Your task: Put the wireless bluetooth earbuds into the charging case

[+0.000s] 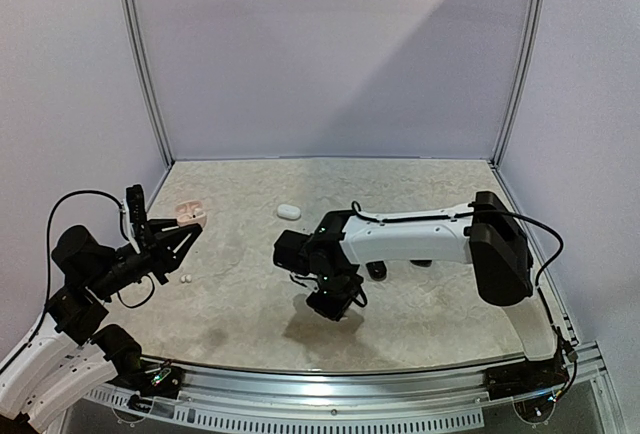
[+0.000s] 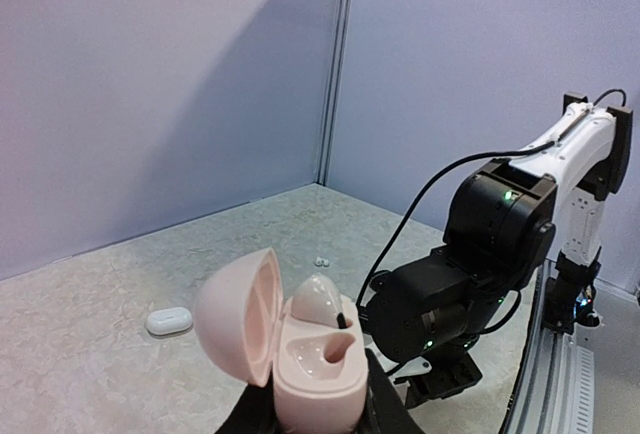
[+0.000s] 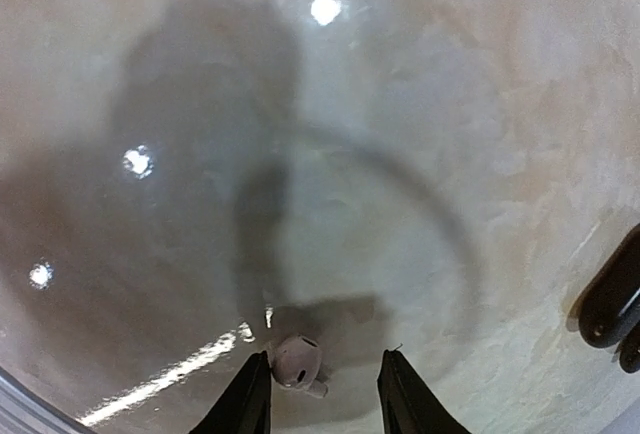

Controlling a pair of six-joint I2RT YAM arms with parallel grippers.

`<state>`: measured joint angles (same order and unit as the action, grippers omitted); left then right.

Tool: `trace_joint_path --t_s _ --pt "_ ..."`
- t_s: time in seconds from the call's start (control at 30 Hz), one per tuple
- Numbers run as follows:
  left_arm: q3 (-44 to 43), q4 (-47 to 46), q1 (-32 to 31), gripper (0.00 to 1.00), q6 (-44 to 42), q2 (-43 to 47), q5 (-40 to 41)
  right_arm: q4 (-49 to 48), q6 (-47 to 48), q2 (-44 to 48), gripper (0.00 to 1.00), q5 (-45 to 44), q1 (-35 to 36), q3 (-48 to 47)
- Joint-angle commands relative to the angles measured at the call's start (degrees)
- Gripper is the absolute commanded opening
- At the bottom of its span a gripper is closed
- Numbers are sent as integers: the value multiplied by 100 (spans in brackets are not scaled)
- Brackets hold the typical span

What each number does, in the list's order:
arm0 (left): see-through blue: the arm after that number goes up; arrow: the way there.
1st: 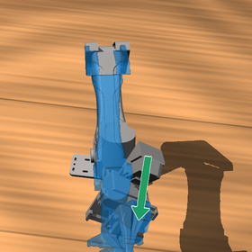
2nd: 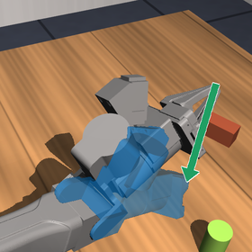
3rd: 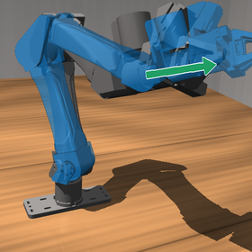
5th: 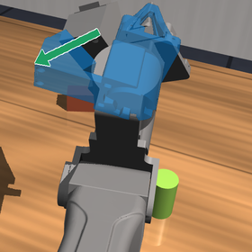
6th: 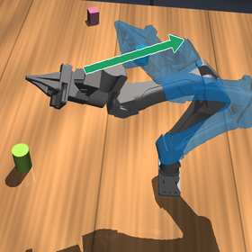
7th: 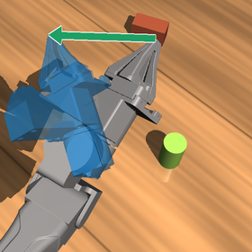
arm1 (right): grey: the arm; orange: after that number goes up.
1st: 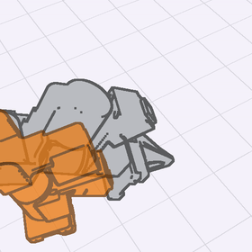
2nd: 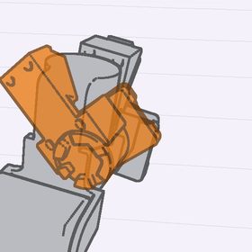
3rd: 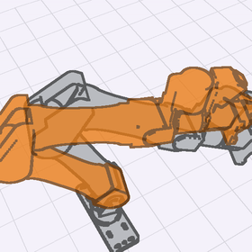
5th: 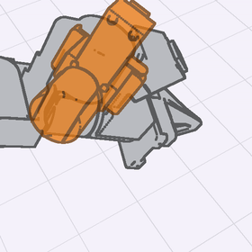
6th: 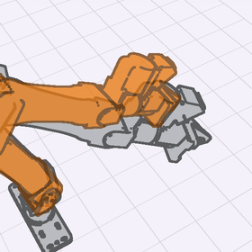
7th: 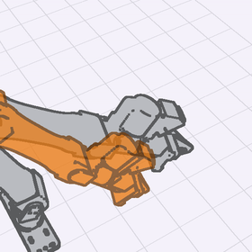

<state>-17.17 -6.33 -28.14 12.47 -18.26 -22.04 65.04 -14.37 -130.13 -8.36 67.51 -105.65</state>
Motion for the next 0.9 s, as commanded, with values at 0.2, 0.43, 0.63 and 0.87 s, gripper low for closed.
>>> trace_joint_path --t_s 0.2,0.43,0.63,0.87 --pt "69 42 72 0 -26 85 -37 183 -268 242 36 -869 -205 -39" --pt "104 0 72 0 -21 85 -36 169 -796 430 25 -961 -47 -144" --pt "114 -17 72 0 -16 95 -32 194 -1792 412 15 -639 -5 -211" --pt "111 4 71 0 -16 122 -41 134 -2021 114 13 -262 -95 -312"
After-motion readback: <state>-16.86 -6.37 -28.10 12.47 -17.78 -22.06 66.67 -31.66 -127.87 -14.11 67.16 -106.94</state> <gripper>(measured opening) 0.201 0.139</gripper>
